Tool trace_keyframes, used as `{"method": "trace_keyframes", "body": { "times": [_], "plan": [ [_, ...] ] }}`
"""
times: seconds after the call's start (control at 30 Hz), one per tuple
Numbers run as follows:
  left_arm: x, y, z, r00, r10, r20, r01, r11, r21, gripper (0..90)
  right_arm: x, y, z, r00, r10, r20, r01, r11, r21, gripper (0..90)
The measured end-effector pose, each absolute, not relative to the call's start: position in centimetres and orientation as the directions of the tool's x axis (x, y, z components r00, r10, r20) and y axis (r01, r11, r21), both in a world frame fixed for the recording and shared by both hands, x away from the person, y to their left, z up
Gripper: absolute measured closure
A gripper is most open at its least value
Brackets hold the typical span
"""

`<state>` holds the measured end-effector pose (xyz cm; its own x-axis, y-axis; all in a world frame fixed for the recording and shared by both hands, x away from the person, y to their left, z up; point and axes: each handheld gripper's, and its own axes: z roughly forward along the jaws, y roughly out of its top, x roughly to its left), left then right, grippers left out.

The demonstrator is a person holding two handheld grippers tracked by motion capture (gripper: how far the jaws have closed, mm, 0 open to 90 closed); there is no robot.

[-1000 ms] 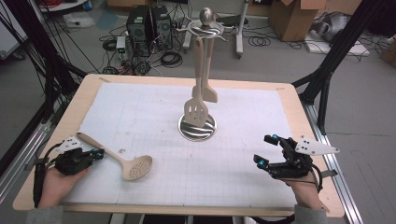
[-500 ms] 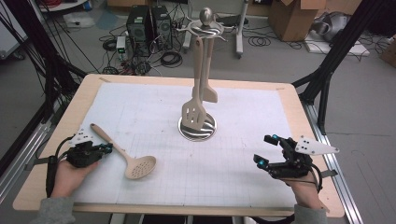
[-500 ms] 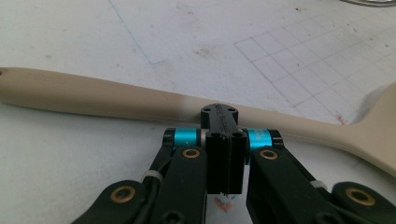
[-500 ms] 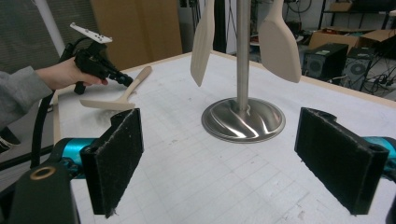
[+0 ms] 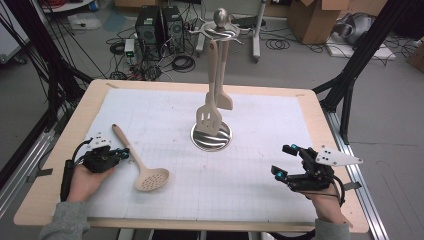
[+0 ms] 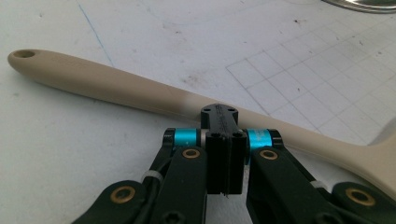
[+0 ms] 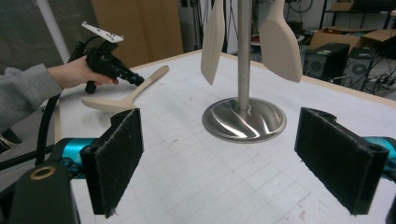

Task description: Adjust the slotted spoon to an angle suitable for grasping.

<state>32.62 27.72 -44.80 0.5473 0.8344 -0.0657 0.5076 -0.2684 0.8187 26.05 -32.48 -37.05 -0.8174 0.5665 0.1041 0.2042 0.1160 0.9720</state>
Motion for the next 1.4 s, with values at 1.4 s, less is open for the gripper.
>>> {"method": "trace_keyframes", "body": {
  "times": [1.4],
  "plan": [
    [35.2, 19.6, -44.8, 0.695, 0.718, -0.027, 0.442, -0.397, 0.804, 89.5, 26.1, -32.6, -37.2, -0.817, 0.566, 0.113, 0.214, 0.116, 0.970, 14.7]
  ]
}}
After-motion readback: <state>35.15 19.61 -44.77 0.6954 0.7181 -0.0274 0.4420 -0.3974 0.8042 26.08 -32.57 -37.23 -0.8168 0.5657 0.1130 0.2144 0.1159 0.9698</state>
